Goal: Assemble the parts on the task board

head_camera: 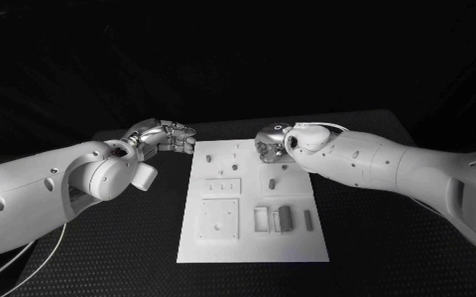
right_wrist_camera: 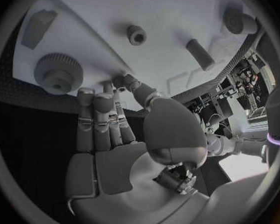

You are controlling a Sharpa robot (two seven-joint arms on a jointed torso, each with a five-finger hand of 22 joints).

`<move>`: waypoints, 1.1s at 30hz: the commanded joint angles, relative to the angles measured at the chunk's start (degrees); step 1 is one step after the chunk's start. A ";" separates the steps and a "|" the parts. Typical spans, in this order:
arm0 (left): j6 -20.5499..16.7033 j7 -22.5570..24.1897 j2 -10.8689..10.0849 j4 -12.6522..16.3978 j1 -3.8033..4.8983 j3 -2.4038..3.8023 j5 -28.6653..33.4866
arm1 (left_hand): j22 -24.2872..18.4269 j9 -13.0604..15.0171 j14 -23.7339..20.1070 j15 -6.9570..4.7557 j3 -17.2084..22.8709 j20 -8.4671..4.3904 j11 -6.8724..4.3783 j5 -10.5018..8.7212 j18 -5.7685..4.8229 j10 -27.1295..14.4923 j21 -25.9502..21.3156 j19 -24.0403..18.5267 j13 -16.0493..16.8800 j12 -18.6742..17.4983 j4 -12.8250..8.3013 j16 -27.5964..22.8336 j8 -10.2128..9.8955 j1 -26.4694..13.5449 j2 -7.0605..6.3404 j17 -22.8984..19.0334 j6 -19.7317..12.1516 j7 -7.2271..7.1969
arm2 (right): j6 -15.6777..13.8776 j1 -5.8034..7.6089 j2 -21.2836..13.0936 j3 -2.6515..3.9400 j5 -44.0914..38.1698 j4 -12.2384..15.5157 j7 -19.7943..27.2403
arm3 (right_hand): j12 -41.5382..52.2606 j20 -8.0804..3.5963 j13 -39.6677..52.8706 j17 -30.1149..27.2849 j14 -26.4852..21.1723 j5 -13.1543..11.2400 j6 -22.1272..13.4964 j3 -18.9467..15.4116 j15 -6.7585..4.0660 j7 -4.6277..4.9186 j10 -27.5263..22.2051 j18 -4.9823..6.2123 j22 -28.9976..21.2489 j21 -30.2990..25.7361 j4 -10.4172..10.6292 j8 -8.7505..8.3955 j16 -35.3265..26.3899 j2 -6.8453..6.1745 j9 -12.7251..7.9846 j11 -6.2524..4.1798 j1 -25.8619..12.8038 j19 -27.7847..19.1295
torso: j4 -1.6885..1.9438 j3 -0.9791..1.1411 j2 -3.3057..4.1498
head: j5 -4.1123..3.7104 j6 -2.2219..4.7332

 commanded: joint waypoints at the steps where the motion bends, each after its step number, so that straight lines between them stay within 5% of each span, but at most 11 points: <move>1: 0.66 0.79 0.08 0.11 0.05 0.06 -0.17 | 0.08 -0.06 0.31 -0.06 0.05 0.23 0.36 -0.34 0.16 0.22 -0.15 0.14 0.08 -0.33 0.14 -0.35 -0.21 -0.48 0.04 0.10 0.27 0.16 | 2.09 -0.58 0.13 -0.32 -1.18 0.20 -0.31 | -0.11 -0.48 0.02 -0.11 -0.45 0.34 0.72 0.60 -0.14 0.02 0.70 3.61 1.31 0.27 -0.04 0.11 0.50 0.97 0.13 -0.22 0.35 0.09 | 0.31 0.00 0.11 | 0.00 -0.25; 11: 0.72 0.79 0.20 0.03 0.05 0.07 -0.19 | 0.09 -0.10 0.33 -0.06 0.06 0.23 0.36 -0.33 0.17 0.25 -0.17 0.14 0.09 -0.39 0.10 -0.41 -0.22 -0.46 0.04 0.16 0.28 0.15 | 2.93 -0.58 0.16 -0.33 -1.78 0.70 -0.10 | 0.85 -0.77 1.16 -0.24 -0.64 0.46 3.63 1.77 -1.31 -1.14 3.71 3.61 1.35 1.46 -0.07 1.10 1.96 3.95 0.76 -1.41 1.91 -0.16 | 0.30 -0.01 0.19 | 0.00 -0.42; 13: 0.68 0.81 0.20 0.02 0.05 0.07 -0.20 | 0.10 -0.11 0.33 -0.06 0.07 0.23 0.36 -0.33 0.17 0.25 -0.18 0.14 0.09 -0.40 0.10 -0.43 -0.22 -0.46 0.04 0.17 0.28 0.15 | 2.51 -0.59 0.14 -0.33 -1.78 0.83 -0.45 | 1.06 -0.49 1.66 -0.53 -0.75 0.60 4.63 6.15 -1.60 -1.31 4.65 3.61 1.23 1.54 0.60 1.15 2.14 3.81 0.78 -1.70 2.33 -0.09 | 0.29 -0.02 0.21 | 0.02 -0.45; 16: 0.68 0.79 0.21 0.01 0.05 0.07 -0.20 | 0.11 -0.12 0.34 -0.06 0.07 0.23 0.36 -0.33 0.17 0.26 -0.18 0.14 0.10 -0.42 0.08 -0.45 -0.23 -0.44 0.04 0.19 0.28 0.15 | 1.88 -0.59 0.05 -0.33 -1.79 0.95 -1.18 | 1.16 -0.48 2.14 -0.77 -0.79 0.47 5.18 7.95 -1.84 -1.50 5.30 3.61 1.24 1.86 0.26 1.16 2.38 4.33 0.89 -1.97 1.30 0.11 | 0.32 -0.03 0.24 | 0.07 -0.38; 24: 0.70 0.74 0.15 0.06 0.05 0.07 -0.20 | 0.12 -0.16 0.35 -0.06 0.09 0.23 0.36 -0.32 0.17 0.28 -0.20 0.14 0.11 -0.46 0.05 -0.50 -0.24 -0.42 0.03 0.23 0.28 0.16 | -0.61 -0.58 -0.18 -0.31 -1.88 1.45 -3.21 | 1.24 -0.66 2.79 -1.06 -0.86 0.39 5.76 9.18 -2.13 -1.75 5.99 3.61 1.24 2.20 0.09 1.25 2.64 4.25 1.13 -2.26 0.45 0.22 | 0.30 -0.04 0.33 | 0.12 -0.12; 33: 0.50 0.67 0.07 0.10 0.06 0.07 -0.22 | 0.14 -0.20 0.37 -0.06 0.11 0.23 0.36 -0.32 0.17 0.30 -0.22 0.14 0.12 -0.53 0.01 -0.57 -0.25 -0.39 0.01 0.29 0.28 0.16 | -7.33 0.14 -0.32 -0.26 -1.37 2.93 -5.56 | 1.31 -0.91 3.31 -1.15 -0.71 0.36 6.30 9.74 -2.39 -1.98 6.55 3.61 1.26 2.64 0.06 1.39 3.14 3.65 1.38 -2.52 0.16 0.49 | 0.31 -0.05 0.40 | 0.27 0.20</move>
